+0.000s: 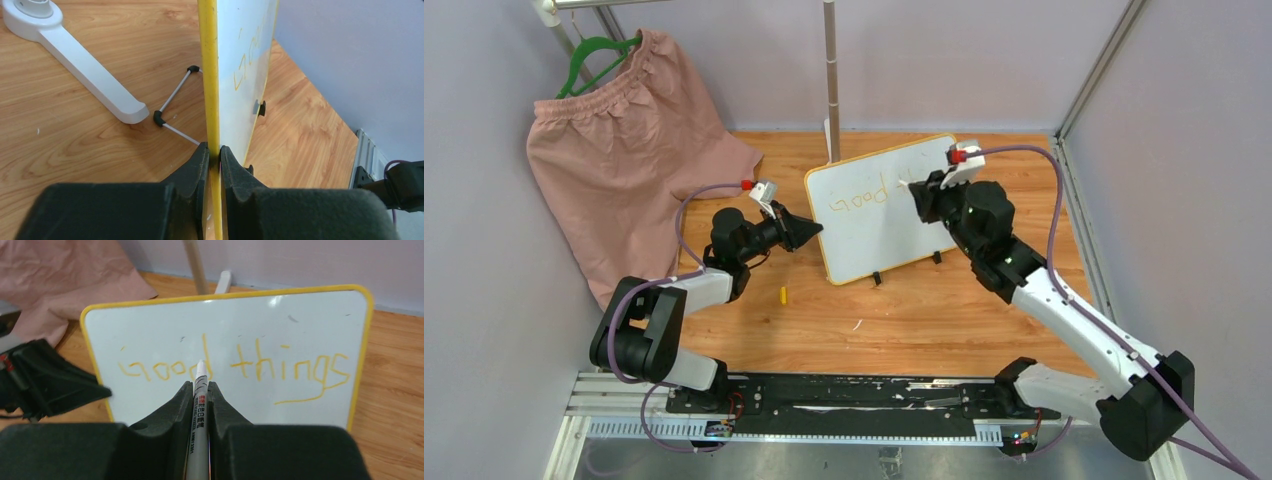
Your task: Write a sentence on the whiteboard
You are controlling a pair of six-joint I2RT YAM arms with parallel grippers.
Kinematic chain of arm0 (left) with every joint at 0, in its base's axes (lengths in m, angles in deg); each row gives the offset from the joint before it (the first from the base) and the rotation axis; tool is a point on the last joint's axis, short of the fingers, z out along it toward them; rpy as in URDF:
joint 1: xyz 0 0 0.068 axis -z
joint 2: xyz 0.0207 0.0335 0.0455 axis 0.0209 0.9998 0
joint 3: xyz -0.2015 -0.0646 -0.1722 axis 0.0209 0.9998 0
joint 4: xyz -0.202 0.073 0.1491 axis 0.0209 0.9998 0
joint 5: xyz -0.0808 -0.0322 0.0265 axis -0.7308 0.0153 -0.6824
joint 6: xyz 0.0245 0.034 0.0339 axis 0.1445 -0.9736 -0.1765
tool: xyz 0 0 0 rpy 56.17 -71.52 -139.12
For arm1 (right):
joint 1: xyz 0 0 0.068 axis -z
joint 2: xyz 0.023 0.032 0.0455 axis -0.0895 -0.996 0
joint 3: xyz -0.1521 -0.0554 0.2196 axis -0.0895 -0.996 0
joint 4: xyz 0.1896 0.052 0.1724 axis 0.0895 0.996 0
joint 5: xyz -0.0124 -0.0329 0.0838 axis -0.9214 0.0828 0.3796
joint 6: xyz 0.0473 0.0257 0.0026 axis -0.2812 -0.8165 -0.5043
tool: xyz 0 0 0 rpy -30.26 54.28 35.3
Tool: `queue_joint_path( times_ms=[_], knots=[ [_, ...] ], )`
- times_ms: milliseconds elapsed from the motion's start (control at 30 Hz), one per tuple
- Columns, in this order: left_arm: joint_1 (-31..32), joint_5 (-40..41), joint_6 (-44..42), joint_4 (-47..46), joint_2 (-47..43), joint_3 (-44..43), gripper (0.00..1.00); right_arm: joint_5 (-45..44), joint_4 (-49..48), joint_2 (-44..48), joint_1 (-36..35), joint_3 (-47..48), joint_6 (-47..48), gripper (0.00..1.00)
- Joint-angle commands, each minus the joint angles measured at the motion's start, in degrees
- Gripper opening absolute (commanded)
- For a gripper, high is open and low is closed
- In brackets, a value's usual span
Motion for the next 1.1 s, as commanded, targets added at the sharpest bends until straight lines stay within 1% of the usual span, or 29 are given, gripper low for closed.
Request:
queue_joint_path(
  times_ms=[0, 133, 200, 300, 400, 567, 833, 1067],
  knots=[
    [0.52, 0.78, -2.70, 0.73, -1.07, -1.34, 0.06, 0.42, -1.41, 2.48, -6.34, -5.08, 3.55, 0.00],
    [0.52, 1.00, -2.86, 1.00, -1.08, -1.32, 0.08, 0.06, -3.76, 1.66, -11.63, -9.12, 3.90, 0.00],
    [0.52, 1.08, -2.88, 1.08, -1.16, -1.34, 0.09, -0.06, -5.46, -0.23, -14.14, -10.43, 3.74, 0.00],
    [0.52, 1.17, -3.01, 1.32, -1.42, -1.34, 0.09, -2.69, -7.98, -4.02, -18.42, -11.47, 5.09, 0.00],
    [0.52, 1.19, -3.19, 1.63, -1.55, -1.30, 0.08, -5.95, -12.00, -7.92, -21.03, -12.56, 5.32, 0.00],
    [0.52, 1.26, -3.50, 2.05, -1.53, -1.52, 0.08, -10.02, -20.65, -11.64, -25.54, -13.65, 7.68, 0.00],
    [0.52, 1.18, -3.33, 2.09, -1.28, -1.69, 0.04, -13.48, -23.45, -15.31, -26.88, -12.60, 8.17, 0.00],
    [0.52, 1.25, -3.25, 2.14, -1.00, -1.74, 0.03, -14.78, -21.91, -16.67, -27.32, -12.06, 7.80, 0.00]
  ],
)
